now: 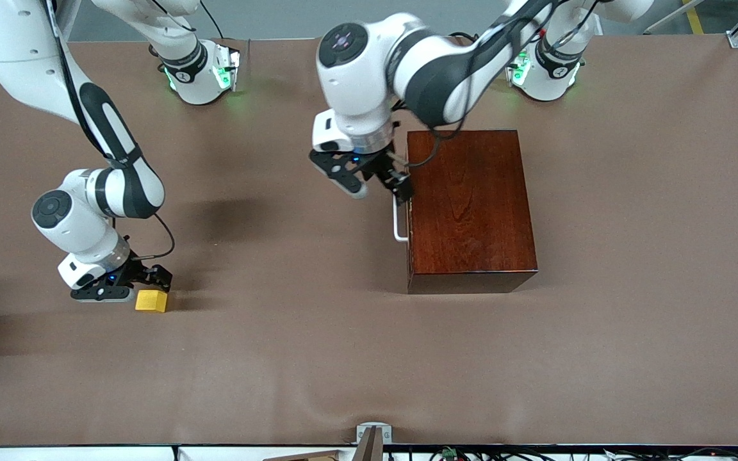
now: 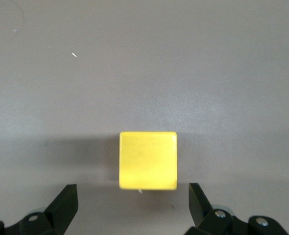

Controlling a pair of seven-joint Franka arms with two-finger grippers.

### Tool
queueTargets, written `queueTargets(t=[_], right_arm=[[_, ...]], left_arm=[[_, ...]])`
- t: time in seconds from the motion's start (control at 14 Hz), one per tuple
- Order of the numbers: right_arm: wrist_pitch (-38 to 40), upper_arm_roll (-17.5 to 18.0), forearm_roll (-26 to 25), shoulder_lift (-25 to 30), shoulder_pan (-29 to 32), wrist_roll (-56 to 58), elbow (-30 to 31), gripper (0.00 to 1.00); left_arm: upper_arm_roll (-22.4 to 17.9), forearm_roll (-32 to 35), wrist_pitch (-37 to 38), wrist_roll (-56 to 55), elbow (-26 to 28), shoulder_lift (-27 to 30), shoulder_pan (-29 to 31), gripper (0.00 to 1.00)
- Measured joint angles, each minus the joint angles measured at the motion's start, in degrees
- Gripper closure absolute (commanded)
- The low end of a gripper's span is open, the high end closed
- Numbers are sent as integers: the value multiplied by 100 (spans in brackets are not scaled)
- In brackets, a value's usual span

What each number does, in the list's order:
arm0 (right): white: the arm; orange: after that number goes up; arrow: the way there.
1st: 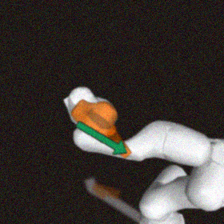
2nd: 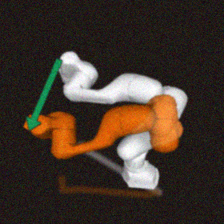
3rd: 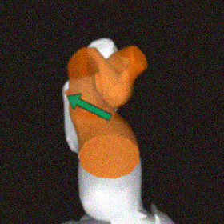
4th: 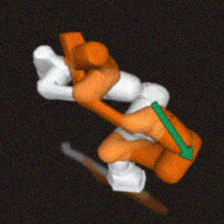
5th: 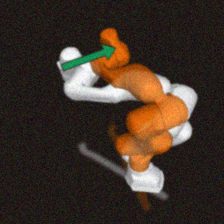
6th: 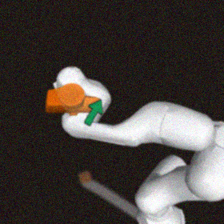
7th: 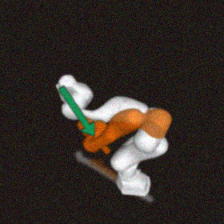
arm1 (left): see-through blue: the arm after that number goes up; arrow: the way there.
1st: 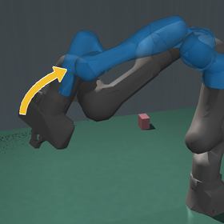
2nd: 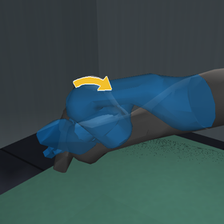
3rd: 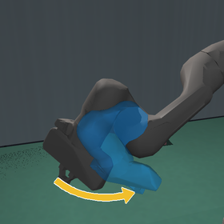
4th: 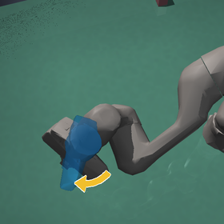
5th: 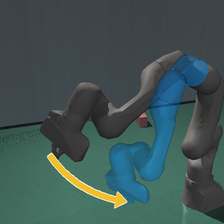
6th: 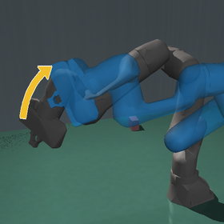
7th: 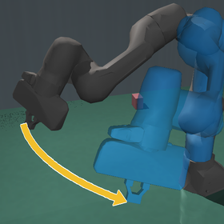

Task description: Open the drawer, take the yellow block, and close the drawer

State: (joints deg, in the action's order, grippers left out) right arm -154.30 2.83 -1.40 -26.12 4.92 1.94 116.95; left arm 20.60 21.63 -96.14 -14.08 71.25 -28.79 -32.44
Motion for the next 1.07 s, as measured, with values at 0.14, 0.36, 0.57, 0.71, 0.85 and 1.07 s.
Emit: queueTargets(t=[0.14, 0.36, 0.57, 0.71, 0.85, 1.07], right_arm=[[732, 22, -2, 414, -46, 3, -2, 0], [1711, 43, -2, 1149, -179, 2, -1, 0], [2652, 67, -2, 1826, -235, 2, -34, 0], [3443, 76, -3, 2211, -305, 0, -213, 0], [4413, 84, -2, 2537, -418, -37, -622, 0], [5420, 80, -3, 2847, -455, -54, -1177, 0]], left_arm=[[-7, -23, 340, -381, -7, 460, 463, 0], [-11, -279, 738, -841, -2, 1051, 1180, 0], [-17, -1088, 1258, -930, 79, 1492, 2129, 0], [-65, -1530, 1350, -752, 333, 1771, 2813, 0], [-404, -1833, 1347, -366, 671, 2066, 3042, 0], [-962, -2132, 1218, 164, 1230, 2487, 3023, 0]])
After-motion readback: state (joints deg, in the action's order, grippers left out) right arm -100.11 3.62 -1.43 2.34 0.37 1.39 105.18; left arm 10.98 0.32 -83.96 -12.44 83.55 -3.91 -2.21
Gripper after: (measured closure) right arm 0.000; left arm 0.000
